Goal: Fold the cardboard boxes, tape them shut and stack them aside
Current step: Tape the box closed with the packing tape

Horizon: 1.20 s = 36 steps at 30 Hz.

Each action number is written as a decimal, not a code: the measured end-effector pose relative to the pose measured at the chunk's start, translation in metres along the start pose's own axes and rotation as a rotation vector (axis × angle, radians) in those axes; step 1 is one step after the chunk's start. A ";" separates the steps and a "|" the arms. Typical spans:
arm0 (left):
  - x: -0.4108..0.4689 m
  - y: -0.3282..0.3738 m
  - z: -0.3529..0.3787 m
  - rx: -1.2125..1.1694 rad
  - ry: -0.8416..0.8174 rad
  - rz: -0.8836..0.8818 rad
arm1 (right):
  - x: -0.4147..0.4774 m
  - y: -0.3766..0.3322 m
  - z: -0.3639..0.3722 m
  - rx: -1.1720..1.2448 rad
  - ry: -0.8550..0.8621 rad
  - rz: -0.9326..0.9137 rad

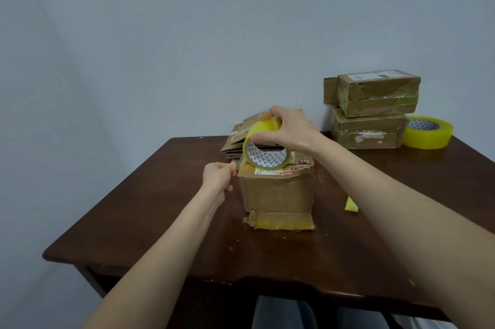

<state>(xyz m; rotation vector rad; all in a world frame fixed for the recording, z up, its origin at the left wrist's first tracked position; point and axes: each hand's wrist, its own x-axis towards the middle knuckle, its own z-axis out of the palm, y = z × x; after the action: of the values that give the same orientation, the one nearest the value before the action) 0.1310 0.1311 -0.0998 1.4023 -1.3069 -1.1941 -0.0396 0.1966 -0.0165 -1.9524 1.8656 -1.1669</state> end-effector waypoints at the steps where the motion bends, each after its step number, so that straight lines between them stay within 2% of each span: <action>1: -0.003 -0.002 0.002 0.028 -0.040 -0.035 | -0.001 -0.002 0.002 0.006 -0.010 -0.011; 5: -0.014 -0.016 0.005 0.361 -0.151 -0.092 | 0.000 0.000 0.002 0.004 -0.014 -0.022; 6: -0.015 -0.019 0.005 0.374 -0.155 -0.048 | 0.000 0.002 0.001 0.010 -0.006 -0.021; 9: -0.017 -0.011 0.005 0.148 -0.101 0.248 | 0.001 0.010 0.001 0.049 0.017 0.002; 11: -0.028 0.003 0.010 0.094 -0.263 0.422 | 0.002 0.012 0.003 0.064 0.028 0.006; 13: -0.040 0.009 0.018 0.214 -0.362 0.474 | 0.002 0.014 0.003 0.089 0.025 0.004; 15: -0.044 0.004 0.022 0.332 -0.324 0.485 | 0.000 0.018 0.002 0.141 0.010 0.020; 19: -0.045 -0.004 0.020 0.397 -0.210 0.576 | -0.009 0.038 -0.004 0.369 -0.055 0.150; 22: -0.046 -0.003 0.019 0.549 -0.172 0.630 | -0.017 0.047 -0.006 0.417 -0.068 0.154; 26: -0.042 0.002 0.017 0.744 -0.166 0.642 | -0.014 0.040 -0.010 0.340 -0.034 0.106; 30: -0.037 0.002 0.016 0.805 -0.201 0.623 | -0.016 0.037 -0.033 0.210 0.043 0.084; 34: -0.036 0.002 0.017 0.854 -0.221 0.647 | -0.025 0.043 -0.051 0.133 0.050 0.094; 36: -0.036 0.006 0.018 1.047 -0.178 0.729 | -0.028 0.045 -0.051 0.147 0.036 0.090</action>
<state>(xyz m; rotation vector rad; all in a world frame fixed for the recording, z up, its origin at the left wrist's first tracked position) 0.1125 0.1666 -0.0942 1.2385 -2.4716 -0.0793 -0.1034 0.2328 -0.0221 -1.7622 1.8091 -1.2813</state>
